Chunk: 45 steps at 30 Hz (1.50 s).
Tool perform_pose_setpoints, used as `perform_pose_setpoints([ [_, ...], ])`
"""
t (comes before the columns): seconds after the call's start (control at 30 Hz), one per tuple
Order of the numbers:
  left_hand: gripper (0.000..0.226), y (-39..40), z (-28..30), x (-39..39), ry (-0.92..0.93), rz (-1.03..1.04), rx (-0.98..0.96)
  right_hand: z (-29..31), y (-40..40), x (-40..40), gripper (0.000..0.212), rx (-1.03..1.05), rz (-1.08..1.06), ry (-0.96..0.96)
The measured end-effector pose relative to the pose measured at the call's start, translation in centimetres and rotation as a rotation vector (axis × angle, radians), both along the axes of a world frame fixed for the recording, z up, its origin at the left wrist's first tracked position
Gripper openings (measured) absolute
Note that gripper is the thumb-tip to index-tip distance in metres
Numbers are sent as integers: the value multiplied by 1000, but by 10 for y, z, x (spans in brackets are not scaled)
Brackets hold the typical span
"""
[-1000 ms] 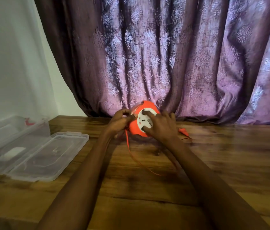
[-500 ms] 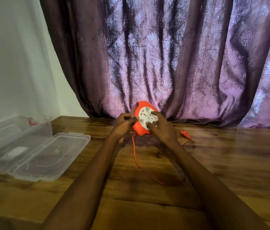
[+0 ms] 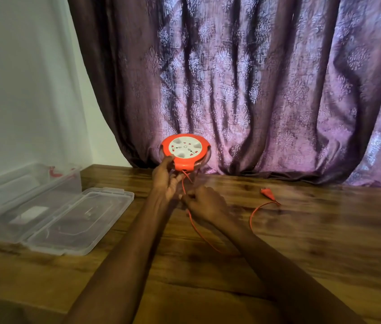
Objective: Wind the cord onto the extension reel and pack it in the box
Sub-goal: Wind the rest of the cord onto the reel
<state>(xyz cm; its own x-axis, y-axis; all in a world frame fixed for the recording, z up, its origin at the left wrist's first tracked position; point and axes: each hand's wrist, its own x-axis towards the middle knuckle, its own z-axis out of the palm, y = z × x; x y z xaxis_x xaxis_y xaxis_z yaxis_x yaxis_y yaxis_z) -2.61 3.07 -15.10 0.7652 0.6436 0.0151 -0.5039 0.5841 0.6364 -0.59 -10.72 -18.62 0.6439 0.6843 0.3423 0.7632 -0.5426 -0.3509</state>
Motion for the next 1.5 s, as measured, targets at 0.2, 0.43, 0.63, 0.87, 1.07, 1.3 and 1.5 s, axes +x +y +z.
perform_pose_setpoints([
  [0.2, 26, 9, 1, -2, -10, 5, -41, -11, -22, 34, 41, -153, -214, -140],
  [0.43, 30, 11, -1, -4, -12, 29, -55, -12, -49, 71, 43, -174, -393, -245],
  [0.63, 31, 9, -1, -2, -28, 34, -75, -14, -53, 79, 39, -166, -418, -194],
  [0.87, 40, 14, -2, -3, -20, 63, -73, -11, -71, 92, 34, 188, -431, 79],
  [1.07, 40, 14, -6, -4, 7, 101, -58, -13, -89, 107, 19, 812, -492, 416],
  [1.3, 38, 16, -11, -3, 39, 108, -14, -15, -91, 121, 27, 838, -195, 499],
  [1.5, 8, 21, -13, -2, 53, 90, 35, -15, -94, 112, 22, 214, -145, 118],
])
